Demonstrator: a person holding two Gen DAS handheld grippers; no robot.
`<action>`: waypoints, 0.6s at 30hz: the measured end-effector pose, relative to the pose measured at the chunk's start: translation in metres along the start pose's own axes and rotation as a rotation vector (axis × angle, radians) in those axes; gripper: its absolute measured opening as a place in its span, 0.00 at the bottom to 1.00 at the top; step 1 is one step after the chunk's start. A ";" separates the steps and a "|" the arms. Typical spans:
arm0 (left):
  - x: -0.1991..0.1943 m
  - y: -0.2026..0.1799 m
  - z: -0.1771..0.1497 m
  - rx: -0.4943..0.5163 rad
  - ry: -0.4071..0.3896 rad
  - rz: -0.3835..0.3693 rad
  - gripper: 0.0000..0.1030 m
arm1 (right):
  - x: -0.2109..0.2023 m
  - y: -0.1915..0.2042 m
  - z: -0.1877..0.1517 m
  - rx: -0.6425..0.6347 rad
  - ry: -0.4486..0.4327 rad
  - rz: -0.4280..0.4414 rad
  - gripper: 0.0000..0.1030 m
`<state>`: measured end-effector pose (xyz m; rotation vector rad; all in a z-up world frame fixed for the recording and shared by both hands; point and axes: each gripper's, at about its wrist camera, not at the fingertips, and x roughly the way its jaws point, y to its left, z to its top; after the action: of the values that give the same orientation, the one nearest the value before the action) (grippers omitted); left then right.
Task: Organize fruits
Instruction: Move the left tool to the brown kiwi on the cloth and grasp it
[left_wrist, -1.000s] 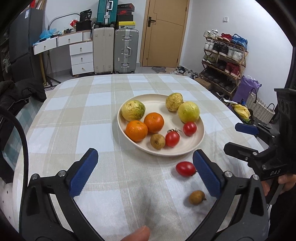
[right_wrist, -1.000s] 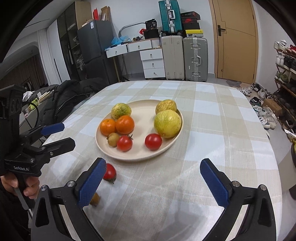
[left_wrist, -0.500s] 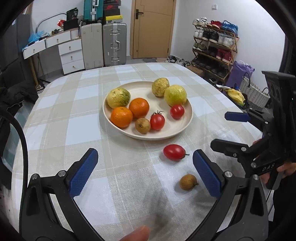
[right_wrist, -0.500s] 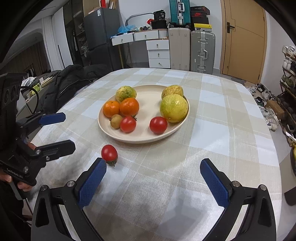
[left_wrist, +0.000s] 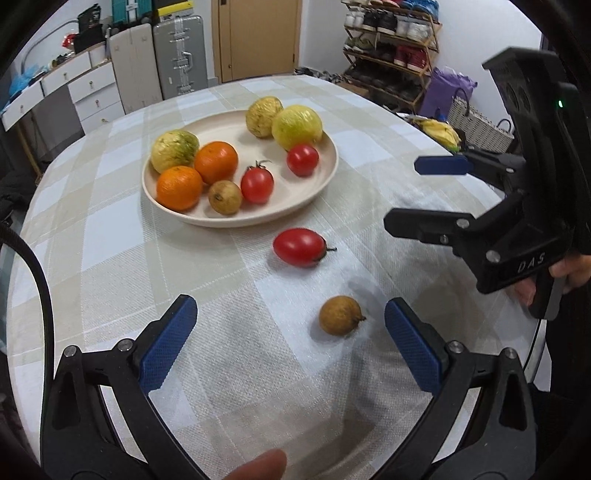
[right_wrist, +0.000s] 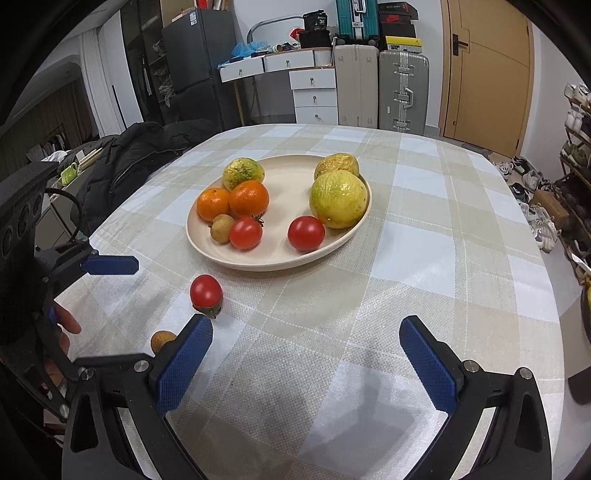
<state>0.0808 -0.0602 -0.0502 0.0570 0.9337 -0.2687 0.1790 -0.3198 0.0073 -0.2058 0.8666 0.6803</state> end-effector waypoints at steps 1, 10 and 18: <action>0.001 -0.001 -0.001 0.003 0.007 -0.006 0.98 | 0.000 0.000 0.000 -0.001 0.001 0.000 1.00; 0.008 -0.010 -0.007 0.050 0.049 -0.059 0.76 | 0.002 0.002 -0.001 -0.003 0.009 0.001 1.00; 0.008 -0.016 -0.010 0.094 0.050 -0.120 0.48 | 0.002 0.000 -0.001 0.011 0.009 -0.001 1.00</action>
<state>0.0735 -0.0757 -0.0617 0.0945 0.9751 -0.4238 0.1794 -0.3194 0.0050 -0.1996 0.8781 0.6745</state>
